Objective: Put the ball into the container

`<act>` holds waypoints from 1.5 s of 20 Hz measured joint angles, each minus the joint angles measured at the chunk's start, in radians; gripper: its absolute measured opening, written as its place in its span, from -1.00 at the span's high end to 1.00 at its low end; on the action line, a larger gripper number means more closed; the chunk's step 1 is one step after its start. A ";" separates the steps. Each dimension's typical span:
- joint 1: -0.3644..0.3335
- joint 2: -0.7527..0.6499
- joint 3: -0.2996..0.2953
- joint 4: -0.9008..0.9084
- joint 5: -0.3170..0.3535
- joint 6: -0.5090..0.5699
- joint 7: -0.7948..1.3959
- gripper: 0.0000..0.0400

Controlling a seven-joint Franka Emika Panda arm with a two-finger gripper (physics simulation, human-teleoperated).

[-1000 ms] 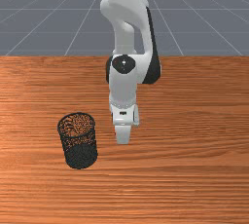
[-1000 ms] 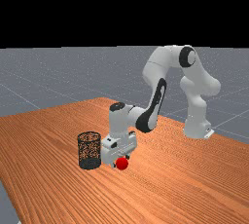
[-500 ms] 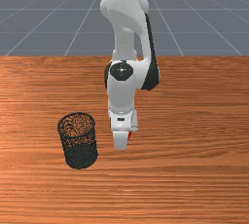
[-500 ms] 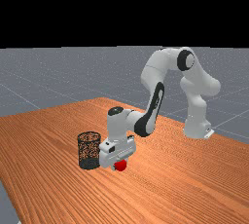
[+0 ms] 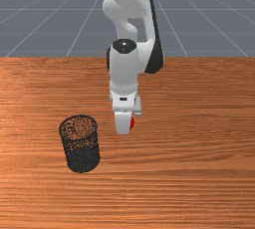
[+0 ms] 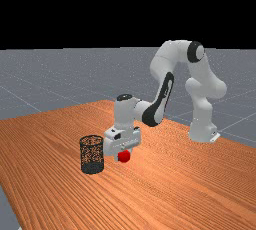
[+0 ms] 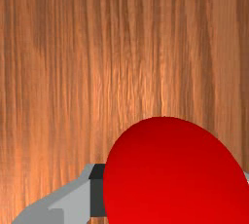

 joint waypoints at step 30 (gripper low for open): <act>-0.211 -0.005 -0.066 0.249 0.016 -0.366 -0.342 -0.40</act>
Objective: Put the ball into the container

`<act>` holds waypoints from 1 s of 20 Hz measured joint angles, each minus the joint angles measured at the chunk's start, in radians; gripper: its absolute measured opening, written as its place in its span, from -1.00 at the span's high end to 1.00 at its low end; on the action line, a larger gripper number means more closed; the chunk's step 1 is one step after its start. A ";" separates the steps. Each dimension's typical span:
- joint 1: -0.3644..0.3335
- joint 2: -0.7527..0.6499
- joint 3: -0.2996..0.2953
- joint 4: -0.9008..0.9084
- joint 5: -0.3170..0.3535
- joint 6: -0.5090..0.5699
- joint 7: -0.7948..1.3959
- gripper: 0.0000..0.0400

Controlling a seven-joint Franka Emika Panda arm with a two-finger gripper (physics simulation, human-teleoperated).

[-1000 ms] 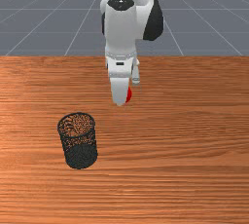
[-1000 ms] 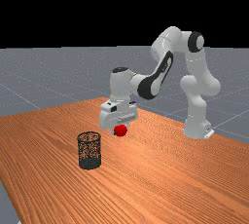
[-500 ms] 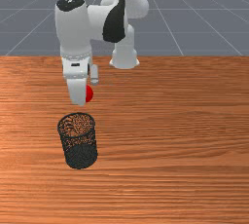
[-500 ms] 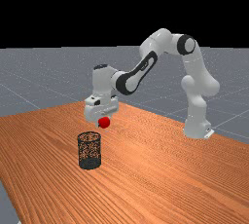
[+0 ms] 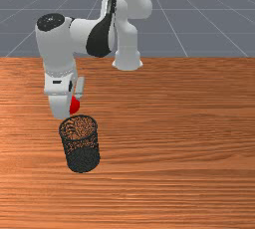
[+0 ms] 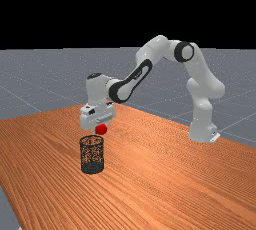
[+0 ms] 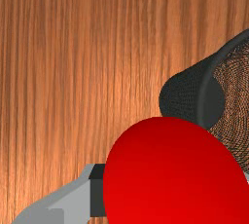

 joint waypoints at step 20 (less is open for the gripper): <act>-0.015 0.028 -0.006 0.050 -0.005 0.027 -0.022 -0.40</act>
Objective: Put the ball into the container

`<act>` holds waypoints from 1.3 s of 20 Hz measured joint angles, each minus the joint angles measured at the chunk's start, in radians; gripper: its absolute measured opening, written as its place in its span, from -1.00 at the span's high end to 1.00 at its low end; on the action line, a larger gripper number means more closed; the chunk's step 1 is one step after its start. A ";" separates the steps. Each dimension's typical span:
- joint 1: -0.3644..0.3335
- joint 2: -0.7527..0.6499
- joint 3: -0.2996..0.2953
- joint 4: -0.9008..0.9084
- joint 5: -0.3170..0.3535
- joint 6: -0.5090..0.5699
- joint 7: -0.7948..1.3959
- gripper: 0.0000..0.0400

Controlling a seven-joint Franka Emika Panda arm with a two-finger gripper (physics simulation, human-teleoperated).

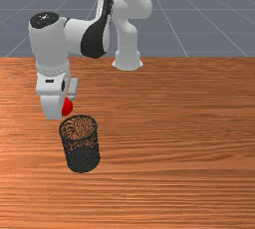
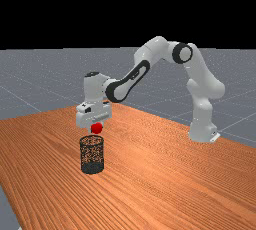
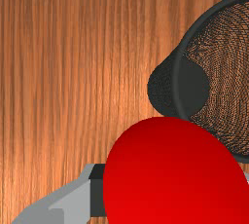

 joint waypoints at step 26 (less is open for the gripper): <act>0.041 -0.032 0.008 0.029 0.009 -0.053 0.089 -0.40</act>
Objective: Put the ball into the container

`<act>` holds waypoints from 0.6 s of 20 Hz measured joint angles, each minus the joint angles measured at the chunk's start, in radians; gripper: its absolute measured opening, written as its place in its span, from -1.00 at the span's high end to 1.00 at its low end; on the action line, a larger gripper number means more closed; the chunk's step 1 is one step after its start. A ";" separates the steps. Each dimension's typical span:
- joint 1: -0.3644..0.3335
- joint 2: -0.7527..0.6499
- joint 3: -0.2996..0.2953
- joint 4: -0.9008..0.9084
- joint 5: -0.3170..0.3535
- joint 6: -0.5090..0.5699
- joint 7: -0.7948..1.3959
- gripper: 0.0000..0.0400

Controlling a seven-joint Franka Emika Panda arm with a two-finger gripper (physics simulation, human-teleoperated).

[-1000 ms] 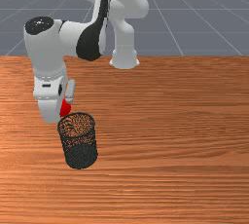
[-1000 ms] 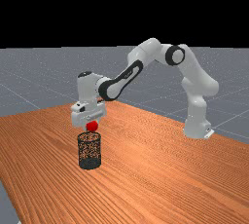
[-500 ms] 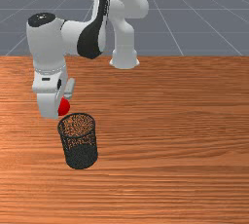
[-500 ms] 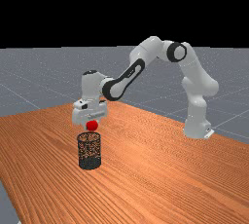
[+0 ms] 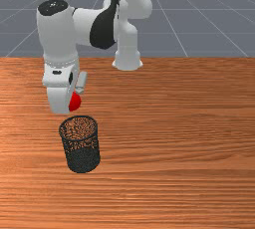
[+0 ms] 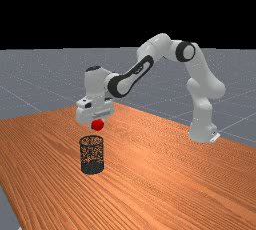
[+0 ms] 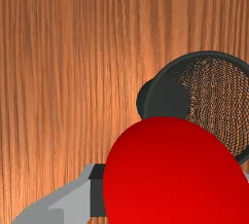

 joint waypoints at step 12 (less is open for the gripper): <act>0.009 0.181 0.003 0.194 -0.009 -0.050 0.003 -0.13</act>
